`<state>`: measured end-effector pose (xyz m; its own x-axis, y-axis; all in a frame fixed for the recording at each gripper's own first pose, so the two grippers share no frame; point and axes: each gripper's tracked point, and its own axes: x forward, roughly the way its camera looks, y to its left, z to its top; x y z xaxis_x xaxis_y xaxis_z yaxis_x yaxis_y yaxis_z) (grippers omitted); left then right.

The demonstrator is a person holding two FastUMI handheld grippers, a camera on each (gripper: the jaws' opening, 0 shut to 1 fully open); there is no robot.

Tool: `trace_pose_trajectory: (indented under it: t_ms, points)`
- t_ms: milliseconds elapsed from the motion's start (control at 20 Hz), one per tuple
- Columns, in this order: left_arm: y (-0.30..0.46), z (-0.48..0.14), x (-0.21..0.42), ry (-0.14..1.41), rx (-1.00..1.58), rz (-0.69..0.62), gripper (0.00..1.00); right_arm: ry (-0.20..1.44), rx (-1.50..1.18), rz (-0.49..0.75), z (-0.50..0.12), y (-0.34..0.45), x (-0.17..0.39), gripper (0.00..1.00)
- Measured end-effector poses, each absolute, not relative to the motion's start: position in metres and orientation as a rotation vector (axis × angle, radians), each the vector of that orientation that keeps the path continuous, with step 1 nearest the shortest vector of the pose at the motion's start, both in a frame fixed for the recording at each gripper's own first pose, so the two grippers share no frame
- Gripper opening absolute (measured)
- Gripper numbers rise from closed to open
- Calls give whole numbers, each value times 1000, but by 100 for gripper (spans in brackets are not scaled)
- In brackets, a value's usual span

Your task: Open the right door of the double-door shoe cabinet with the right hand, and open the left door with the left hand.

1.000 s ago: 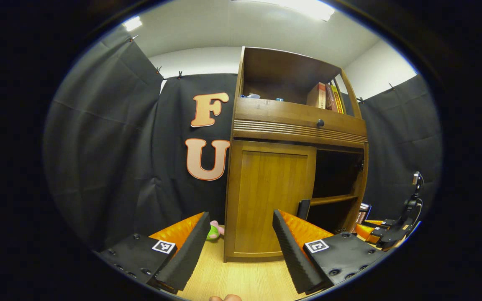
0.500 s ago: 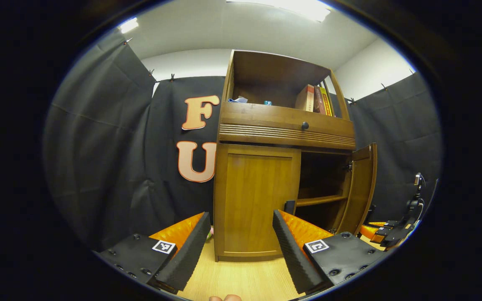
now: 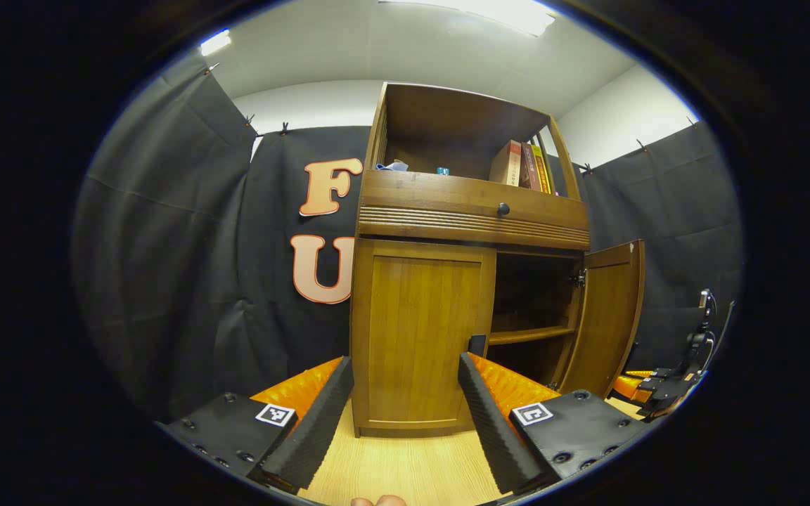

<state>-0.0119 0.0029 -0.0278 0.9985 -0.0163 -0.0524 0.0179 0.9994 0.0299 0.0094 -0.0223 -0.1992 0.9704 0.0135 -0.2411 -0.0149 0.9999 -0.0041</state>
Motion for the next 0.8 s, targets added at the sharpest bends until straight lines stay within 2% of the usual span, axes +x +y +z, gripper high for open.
trace_pose_trajectory:
  t_ms: [50,100,150,650,800]
  points:
    - [3,-28,-13,53,32,-16,95,243,-7,8,-198,-29,7,12]
    - [2,-27,-13,50,34,-14,95,242,-8,3,-197,-32,5,22]
    - [2,-26,-13,46,37,-13,96,243,-4,-1,-196,-35,4,11]
    - [-14,-29,-7,53,38,-28,94,246,-7,-64,-192,-79,-2,7]
    - [-18,-30,-5,54,38,-31,97,245,0,-83,-191,-94,-4,6]
